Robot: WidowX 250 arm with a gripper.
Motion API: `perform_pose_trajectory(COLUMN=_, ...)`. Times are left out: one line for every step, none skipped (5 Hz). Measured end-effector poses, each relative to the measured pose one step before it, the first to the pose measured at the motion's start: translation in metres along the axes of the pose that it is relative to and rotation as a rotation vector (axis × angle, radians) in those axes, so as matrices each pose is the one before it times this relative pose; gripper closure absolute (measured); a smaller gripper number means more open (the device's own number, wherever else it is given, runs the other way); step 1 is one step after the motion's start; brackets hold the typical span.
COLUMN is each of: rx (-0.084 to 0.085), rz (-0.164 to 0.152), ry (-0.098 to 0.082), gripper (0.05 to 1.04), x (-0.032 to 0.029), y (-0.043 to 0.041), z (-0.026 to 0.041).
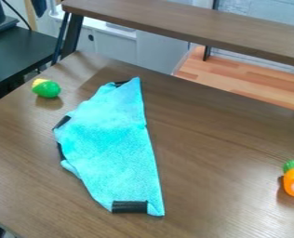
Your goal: Unfold the cloth from bottom left to top right
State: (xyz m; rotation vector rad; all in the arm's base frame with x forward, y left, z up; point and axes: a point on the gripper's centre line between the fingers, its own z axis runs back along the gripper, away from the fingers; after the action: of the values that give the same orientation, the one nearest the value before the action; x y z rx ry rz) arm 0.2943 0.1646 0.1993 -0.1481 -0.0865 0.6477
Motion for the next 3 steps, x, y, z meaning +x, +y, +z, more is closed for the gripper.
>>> perform_pose_trajectory(rx=0.0022, rz=0.006, ry=0.0317, gripper=0.083, x=0.00116, y=0.00182, z=-0.01153)
perform_pose_trajectory(rx=0.0165, rz=0.0044, ry=-0.0136, gripper=0.083, x=0.00483, y=0.00399, z=-0.01261)
perform_pose_trajectory(rx=0.0094, rz=-0.0158, ry=0.0111, gripper=0.083, x=0.00732, y=0.00399, z=-0.02165)
